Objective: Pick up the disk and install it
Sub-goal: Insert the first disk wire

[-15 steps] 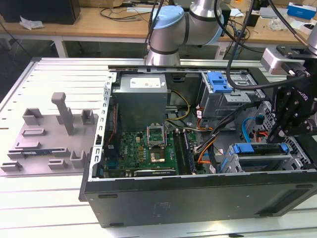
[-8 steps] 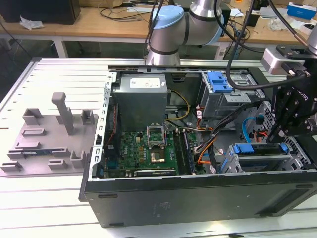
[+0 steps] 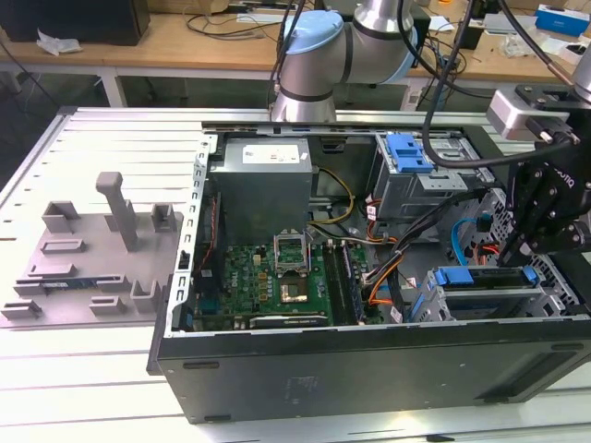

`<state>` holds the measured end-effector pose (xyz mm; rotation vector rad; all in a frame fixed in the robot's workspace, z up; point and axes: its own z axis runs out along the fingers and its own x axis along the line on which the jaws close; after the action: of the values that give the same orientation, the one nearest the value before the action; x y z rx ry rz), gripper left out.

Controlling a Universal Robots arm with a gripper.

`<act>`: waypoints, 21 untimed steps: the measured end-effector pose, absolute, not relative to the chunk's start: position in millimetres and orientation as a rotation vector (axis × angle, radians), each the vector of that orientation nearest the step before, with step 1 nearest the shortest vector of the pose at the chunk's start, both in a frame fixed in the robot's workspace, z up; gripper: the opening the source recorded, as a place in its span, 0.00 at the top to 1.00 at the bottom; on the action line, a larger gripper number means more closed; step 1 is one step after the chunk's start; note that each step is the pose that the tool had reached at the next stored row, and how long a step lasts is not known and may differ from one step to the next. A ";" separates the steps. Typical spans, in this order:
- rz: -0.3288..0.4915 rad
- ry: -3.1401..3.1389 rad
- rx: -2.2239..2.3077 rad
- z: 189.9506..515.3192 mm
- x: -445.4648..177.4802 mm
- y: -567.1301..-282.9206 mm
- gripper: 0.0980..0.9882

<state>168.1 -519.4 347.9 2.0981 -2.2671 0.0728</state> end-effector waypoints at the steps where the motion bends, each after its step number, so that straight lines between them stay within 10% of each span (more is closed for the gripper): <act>1: 0.073 -2.265 2.100 347.9 168.0 -519.4 0.93; 21: 0.073 -2.262 2.104 347.7 167.7 -521.7 0.93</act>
<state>167.7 -521.7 347.7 2.1040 -2.2620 0.0731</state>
